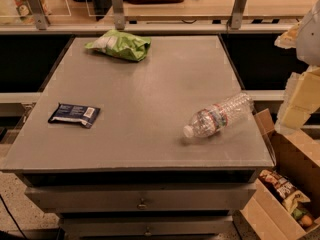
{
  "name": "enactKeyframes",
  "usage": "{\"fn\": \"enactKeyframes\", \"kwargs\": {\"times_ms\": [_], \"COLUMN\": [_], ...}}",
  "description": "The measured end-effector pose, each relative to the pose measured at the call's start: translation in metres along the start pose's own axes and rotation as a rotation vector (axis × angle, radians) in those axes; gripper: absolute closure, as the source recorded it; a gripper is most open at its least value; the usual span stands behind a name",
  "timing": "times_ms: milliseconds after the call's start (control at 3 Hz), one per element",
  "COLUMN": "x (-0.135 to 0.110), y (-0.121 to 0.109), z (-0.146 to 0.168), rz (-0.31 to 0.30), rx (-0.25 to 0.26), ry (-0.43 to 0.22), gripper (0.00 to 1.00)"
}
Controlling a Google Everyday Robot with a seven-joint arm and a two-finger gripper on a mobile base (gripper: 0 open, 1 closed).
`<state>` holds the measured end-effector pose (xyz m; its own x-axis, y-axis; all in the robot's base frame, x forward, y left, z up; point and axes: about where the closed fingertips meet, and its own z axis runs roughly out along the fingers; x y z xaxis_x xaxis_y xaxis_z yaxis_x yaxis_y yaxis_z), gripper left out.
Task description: Move water bottle near green rice chip bag
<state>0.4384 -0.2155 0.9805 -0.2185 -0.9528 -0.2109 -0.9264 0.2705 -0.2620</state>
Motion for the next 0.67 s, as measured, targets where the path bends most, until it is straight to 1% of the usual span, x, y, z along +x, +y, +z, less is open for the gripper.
{"fn": "enactKeyframes", "kwargs": {"times_ms": [667], "x": [-0.0027], "y": [-0.0012], "z": [0.005], "rz": [-0.011], "rx": [0.004], "ry": [-0.012], "gripper": [0.0]}}
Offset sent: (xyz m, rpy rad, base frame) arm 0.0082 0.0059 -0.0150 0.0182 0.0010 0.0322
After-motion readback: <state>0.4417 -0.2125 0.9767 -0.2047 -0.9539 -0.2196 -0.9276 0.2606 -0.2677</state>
